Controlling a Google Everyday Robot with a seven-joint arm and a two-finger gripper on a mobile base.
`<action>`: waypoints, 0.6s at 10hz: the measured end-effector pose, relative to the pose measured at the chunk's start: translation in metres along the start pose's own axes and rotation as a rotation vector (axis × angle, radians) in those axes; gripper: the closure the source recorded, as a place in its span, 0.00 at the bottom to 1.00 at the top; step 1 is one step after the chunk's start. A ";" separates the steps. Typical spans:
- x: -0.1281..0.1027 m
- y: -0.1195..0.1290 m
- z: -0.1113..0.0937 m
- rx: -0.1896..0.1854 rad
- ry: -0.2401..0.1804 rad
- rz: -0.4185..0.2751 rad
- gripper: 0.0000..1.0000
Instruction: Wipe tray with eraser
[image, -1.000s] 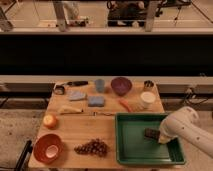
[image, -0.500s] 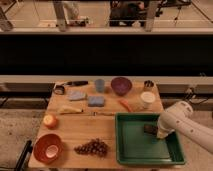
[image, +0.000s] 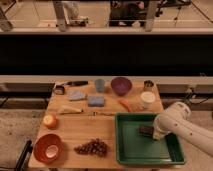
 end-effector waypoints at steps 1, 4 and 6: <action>-0.006 0.001 0.000 0.002 -0.005 -0.009 1.00; -0.015 0.000 0.004 0.010 0.009 -0.036 1.00; -0.022 -0.001 0.010 0.014 0.041 -0.065 1.00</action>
